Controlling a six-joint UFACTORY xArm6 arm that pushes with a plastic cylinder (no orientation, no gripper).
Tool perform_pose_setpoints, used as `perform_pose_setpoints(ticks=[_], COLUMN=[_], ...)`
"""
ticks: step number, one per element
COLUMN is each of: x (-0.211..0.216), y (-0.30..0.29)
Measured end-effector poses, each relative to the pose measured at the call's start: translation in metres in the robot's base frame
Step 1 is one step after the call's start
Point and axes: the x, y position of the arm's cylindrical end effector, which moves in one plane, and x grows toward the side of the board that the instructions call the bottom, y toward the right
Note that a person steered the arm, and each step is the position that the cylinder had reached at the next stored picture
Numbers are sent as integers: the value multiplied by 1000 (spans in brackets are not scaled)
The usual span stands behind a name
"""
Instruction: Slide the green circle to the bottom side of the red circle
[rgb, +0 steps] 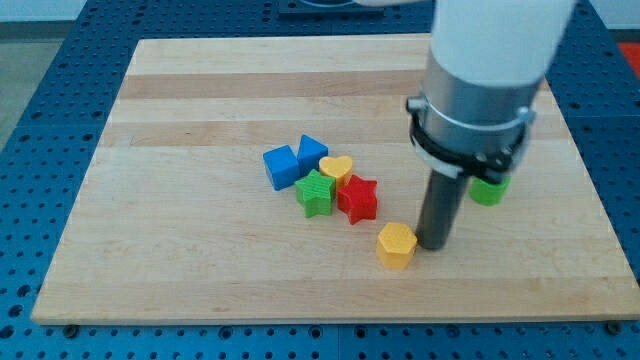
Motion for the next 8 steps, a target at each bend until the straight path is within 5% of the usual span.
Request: perform_pose_setpoints(ticks=[1, 5, 8], x=[-16, -107, -115], y=[50, 62, 87])
